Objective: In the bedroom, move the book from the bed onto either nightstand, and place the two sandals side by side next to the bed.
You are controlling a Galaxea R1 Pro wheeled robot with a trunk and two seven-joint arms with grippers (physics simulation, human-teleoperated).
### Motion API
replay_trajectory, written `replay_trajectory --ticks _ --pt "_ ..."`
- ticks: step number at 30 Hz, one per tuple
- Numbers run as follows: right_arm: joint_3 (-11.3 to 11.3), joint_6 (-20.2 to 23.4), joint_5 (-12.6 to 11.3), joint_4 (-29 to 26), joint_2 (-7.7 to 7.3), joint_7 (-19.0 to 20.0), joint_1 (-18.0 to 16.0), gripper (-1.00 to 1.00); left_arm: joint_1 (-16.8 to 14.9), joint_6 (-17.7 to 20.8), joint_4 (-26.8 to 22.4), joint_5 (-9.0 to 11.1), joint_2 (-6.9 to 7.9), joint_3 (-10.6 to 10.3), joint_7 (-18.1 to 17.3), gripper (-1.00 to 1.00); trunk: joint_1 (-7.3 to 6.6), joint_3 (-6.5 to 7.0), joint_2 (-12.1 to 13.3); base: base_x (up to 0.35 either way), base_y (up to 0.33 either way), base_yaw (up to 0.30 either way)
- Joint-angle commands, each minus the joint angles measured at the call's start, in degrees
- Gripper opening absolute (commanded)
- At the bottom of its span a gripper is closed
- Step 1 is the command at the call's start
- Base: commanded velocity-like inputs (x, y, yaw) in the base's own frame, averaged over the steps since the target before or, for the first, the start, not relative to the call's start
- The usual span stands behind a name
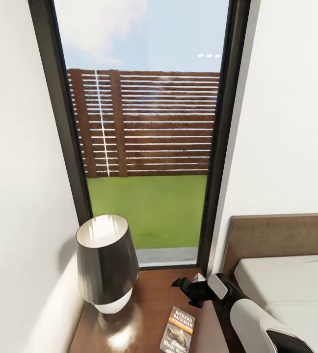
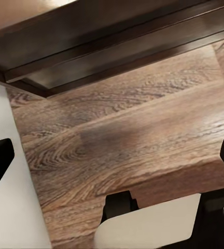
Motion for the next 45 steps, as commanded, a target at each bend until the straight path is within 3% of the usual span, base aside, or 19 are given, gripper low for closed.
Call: replay_trajectory --ticks 1,14,29,45 --pt "-0.34 -0.58 0.55 -0.02 0.02 0.19 0.04 1.00 -0.02 -0.08 -0.10 0.32 0.04 -0.48 0.33 1.00 -0.23 0.12 0.38 0.000 0.000 0.000" --pt "0.07 -4.55 1.94 0.15 -1.51 -0.27 2.44 1.00 -0.01 -0.12 0.15 0.52 0.08 -0.40 0.24 1.00 -3.08 2.45 5.59 0.000 0.000 0.000" --pt "0.12 -14.01 7.39 1.35 -2.20 -0.60 7.73 1.00 0.02 -0.01 0.42 0.66 0.32 -0.30 0.18 1.00 -6.38 5.15 11.61 0.000 0.000 0.000" --pt "0.18 -24.17 8.31 7.63 -2.14 -0.70 9.28 1.00 0.06 0.01 1.31 0.74 0.29 -0.18 0.42 1.00 -9.89 8.02 18.03 0.000 0.000 0.000"
